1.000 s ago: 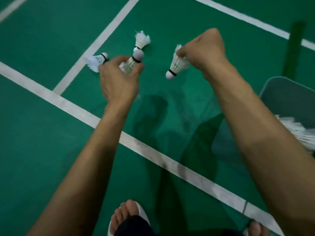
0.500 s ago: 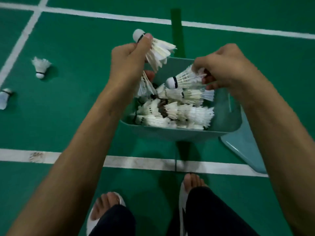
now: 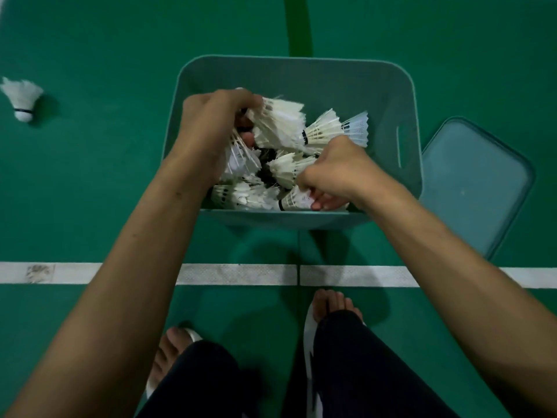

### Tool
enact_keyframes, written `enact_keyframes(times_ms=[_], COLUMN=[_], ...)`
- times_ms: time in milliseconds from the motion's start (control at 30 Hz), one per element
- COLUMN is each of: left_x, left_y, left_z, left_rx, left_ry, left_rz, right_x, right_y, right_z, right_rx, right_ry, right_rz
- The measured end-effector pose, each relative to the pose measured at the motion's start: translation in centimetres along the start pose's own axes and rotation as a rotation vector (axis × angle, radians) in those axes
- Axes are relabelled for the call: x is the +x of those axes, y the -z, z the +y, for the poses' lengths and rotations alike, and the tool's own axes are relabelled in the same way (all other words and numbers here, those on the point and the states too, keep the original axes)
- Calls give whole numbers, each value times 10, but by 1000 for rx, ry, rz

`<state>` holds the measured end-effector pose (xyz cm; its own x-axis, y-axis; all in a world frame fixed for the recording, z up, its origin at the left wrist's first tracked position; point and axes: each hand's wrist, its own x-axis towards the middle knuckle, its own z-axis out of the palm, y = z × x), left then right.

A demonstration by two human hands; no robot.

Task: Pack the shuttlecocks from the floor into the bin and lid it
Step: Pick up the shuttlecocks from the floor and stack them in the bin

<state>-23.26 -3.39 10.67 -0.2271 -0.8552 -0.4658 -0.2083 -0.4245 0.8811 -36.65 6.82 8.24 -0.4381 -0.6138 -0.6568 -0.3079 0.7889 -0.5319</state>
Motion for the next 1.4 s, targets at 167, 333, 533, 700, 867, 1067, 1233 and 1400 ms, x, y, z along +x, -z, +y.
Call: enact_keyframes(times_ms=[167,333,533,700,867,1067,1233,1400], left_x=[10,17,14,14,16,14,7,7], left_y=[-1,10,15,13,14,9,-5,-14], left_z=[-5,-11,-20,-24,-25,-29,-28,-31], left_rx=[44,98,140,168,238,307,422,290], left_ry=[40,72,76,91,88,78,37,90], left_rz=[15,-15,-85,-134,-182,-267,-407,-309], right_x=[13,25,24,27,25,-1,-3,0], right_y=[-12,-18,-20,-27,-11,46,46,53], right_z=[-5,1,-1,-7,-3,-7,-12,3], right_rx=[107,184,156,110,-64,56,306,132], right_ry=[-49,-131,-133,-128,-67,46,82,0], right_rz=[-97,-173,-153,-157,-224,-115,-68,-1])
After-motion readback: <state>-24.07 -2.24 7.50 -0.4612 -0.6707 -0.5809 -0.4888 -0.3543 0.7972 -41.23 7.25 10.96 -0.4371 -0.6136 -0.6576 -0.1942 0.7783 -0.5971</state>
